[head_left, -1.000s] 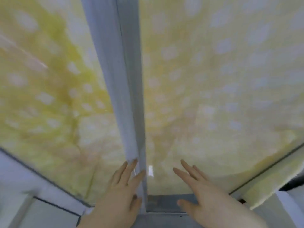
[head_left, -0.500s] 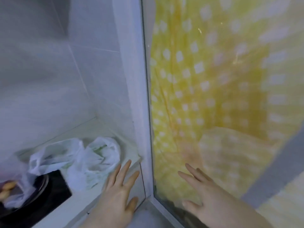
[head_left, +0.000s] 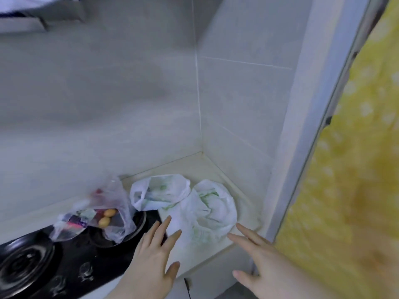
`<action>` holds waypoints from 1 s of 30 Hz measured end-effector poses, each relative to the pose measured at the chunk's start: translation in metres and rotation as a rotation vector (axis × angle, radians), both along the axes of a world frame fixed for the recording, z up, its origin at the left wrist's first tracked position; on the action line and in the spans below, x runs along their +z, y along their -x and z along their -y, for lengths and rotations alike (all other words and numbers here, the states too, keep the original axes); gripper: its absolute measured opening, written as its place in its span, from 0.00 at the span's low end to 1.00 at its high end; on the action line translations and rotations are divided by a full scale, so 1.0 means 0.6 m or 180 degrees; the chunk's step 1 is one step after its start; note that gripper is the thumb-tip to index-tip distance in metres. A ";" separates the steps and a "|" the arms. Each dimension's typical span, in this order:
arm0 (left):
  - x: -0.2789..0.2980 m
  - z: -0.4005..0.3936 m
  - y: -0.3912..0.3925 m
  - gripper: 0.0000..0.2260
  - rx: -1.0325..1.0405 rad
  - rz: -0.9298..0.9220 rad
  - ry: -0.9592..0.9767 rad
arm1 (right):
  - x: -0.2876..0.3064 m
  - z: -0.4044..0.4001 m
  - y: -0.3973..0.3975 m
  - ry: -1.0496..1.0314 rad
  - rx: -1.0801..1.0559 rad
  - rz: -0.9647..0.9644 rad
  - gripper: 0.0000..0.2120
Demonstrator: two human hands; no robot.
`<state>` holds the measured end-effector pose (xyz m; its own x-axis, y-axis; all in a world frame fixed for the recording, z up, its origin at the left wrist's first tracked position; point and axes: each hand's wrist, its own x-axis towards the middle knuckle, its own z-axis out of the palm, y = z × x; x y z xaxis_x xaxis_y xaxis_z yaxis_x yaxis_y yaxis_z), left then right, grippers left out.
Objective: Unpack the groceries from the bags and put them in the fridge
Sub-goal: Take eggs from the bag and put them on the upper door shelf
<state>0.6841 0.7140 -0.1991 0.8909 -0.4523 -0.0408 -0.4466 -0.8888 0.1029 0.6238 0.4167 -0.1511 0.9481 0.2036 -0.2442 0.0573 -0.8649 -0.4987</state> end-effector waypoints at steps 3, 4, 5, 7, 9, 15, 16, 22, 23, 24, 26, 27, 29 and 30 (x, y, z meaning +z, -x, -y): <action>-0.019 -0.025 -0.030 0.31 0.0203 -0.0057 0.0113 | 0.005 -0.020 -0.055 0.0001 0.0276 -0.0068 0.34; -0.027 -0.030 -0.040 0.31 0.0288 -0.0027 0.0145 | 0.008 -0.022 -0.073 0.0008 0.0340 -0.0092 0.34; -0.033 -0.034 -0.047 0.31 0.0352 -0.0003 0.0204 | 0.009 -0.023 -0.093 0.0028 0.0395 -0.0096 0.33; -0.038 -0.039 -0.059 0.31 0.0553 -0.0004 0.0428 | 0.006 -0.025 -0.136 0.0085 0.0541 -0.0086 0.32; -0.048 -0.043 -0.070 0.31 0.0922 -0.0123 0.0596 | -0.001 -0.029 -0.183 0.0086 0.0730 -0.0094 0.32; -0.057 -0.075 -0.096 0.31 0.1831 -0.0306 0.0763 | -0.013 -0.085 -0.320 -0.0008 0.1432 -0.0228 0.32; -0.060 -0.084 -0.099 0.30 0.1977 -0.0318 0.0785 | -0.016 -0.098 -0.337 -0.0022 0.1566 -0.0237 0.32; -0.077 -0.142 -0.109 0.28 0.2483 -0.0582 0.0832 | -0.038 -0.190 -0.403 -0.0051 0.2153 -0.0376 0.30; -0.081 -0.158 -0.118 0.28 0.2543 -0.0635 0.0861 | -0.039 -0.207 -0.412 -0.0066 0.2208 -0.0366 0.30; -0.086 -0.174 -0.129 0.28 0.2600 -0.0703 0.0890 | -0.043 -0.222 -0.420 -0.0061 0.2258 -0.0356 0.30; -0.096 -0.209 -0.158 0.27 0.2683 -0.0873 0.0932 | -0.049 -0.251 -0.434 -0.0043 0.2305 -0.0360 0.30; -0.101 -0.226 -0.174 0.27 0.2692 -0.0958 0.0929 | -0.053 -0.263 -0.440 -0.0038 0.2295 -0.0375 0.29; -0.119 -0.262 -0.212 0.27 0.2677 -0.1104 0.0936 | -0.063 -0.286 -0.451 -0.0074 0.2227 -0.0380 0.29; -0.129 -0.280 -0.231 0.28 0.2679 -0.1157 0.0951 | -0.070 -0.297 -0.454 -0.0092 0.2176 -0.0389 0.28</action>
